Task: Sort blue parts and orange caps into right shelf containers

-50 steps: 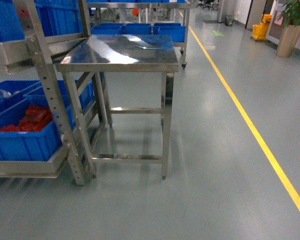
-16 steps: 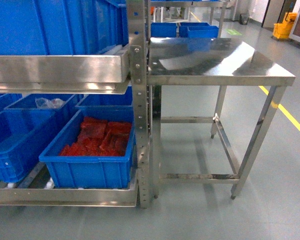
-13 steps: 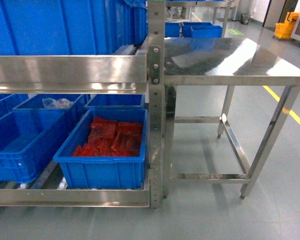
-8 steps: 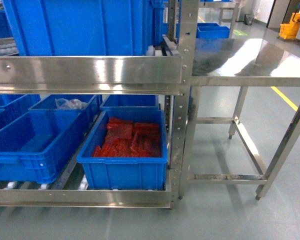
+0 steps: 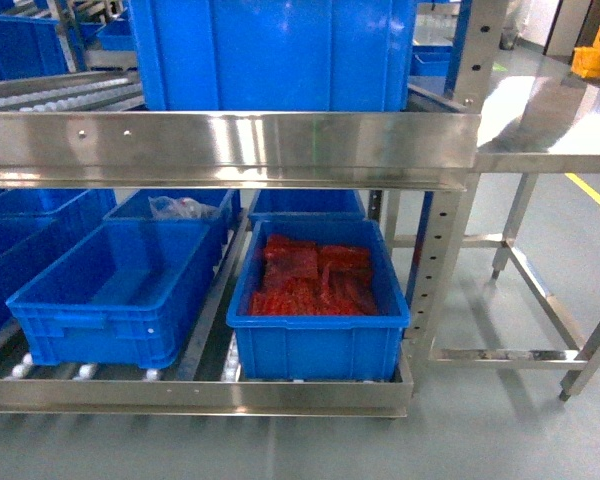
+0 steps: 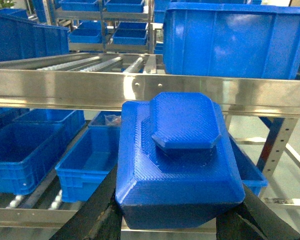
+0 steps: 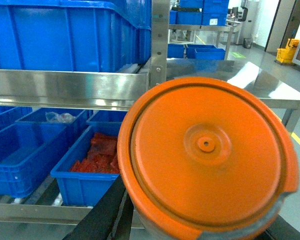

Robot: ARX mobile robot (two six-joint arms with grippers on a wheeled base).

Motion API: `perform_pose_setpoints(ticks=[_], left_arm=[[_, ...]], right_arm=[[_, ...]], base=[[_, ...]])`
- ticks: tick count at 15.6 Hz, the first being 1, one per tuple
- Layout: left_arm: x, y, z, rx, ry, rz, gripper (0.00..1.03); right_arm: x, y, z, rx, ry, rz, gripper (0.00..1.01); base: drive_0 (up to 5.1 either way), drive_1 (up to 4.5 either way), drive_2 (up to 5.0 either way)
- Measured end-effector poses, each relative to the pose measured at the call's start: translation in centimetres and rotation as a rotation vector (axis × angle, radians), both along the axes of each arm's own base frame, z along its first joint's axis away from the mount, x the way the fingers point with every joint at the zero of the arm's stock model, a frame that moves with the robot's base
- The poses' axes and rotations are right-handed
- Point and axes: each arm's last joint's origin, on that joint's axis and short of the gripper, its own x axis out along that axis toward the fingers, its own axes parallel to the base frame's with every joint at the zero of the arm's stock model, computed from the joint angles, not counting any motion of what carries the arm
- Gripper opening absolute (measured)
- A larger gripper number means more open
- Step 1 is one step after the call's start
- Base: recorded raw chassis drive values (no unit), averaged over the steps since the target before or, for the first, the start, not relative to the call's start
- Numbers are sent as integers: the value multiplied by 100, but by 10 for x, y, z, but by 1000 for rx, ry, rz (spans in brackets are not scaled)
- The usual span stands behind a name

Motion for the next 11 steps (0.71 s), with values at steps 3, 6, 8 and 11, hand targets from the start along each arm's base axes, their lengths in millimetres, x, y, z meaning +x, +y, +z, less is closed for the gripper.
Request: perform_pose_setpoints(ticks=[3, 6, 8, 11], left_arm=[[0, 0, 0, 0, -2, 0, 42], [0, 0, 0, 0, 0, 0, 42], [0, 0, 0, 0, -2, 1, 42], [0, 0, 0, 0, -2, 1, 42]], right_arm=[[0, 0, 0, 0, -3, 0, 42], [0, 0, 0, 0, -1, 0, 42], [0, 0, 0, 0, 0, 0, 42], [0, 0, 0, 0, -2, 0, 42]], base=[[-504, 237, 237], [-504, 237, 237], [-504, 237, 237], [-504, 237, 237]])
